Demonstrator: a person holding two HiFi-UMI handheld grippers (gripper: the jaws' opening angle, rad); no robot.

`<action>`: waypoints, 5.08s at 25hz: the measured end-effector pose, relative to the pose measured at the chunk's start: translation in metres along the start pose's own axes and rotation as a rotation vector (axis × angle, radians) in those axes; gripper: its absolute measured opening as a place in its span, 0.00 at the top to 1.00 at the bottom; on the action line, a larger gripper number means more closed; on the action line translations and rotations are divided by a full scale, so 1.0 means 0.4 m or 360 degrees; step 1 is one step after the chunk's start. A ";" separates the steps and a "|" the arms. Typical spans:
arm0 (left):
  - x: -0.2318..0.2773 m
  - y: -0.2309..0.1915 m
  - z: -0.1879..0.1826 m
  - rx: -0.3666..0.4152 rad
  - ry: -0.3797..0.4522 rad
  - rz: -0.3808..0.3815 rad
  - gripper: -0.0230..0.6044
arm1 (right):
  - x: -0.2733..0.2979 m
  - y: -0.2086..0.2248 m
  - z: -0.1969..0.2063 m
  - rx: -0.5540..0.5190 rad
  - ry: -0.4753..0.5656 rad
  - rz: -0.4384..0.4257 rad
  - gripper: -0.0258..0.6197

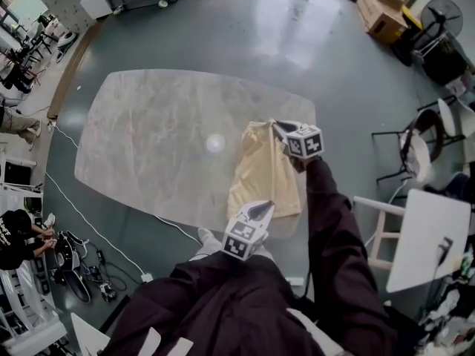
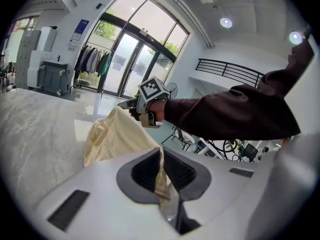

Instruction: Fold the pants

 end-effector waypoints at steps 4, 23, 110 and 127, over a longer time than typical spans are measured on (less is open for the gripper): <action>0.067 0.019 0.019 -0.0051 -0.0032 0.0011 0.93 | 0.004 0.042 0.035 -0.0024 -0.0050 -0.0004 0.93; 0.279 0.126 0.098 -0.0363 -0.0158 0.0429 0.77 | -0.006 0.187 0.126 0.0074 -0.0154 0.0147 0.82; 0.340 -0.686 -0.082 0.0184 -0.0243 -0.0429 0.93 | 0.065 0.076 0.274 -0.0377 -0.0336 0.0235 0.92; 0.205 -0.497 -0.141 0.0383 -0.0118 -0.0331 0.93 | -0.159 -0.030 0.169 -0.0356 -0.0054 0.0184 0.92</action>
Point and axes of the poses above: the fingertips, and each gripper's own axes: x forward along the fingers, y to its right, z out of its underside, the point moved 1 cm from there along -x, backward along the fingers, and after that the axes turned 4 degrees about y, right-handed, at the moved point
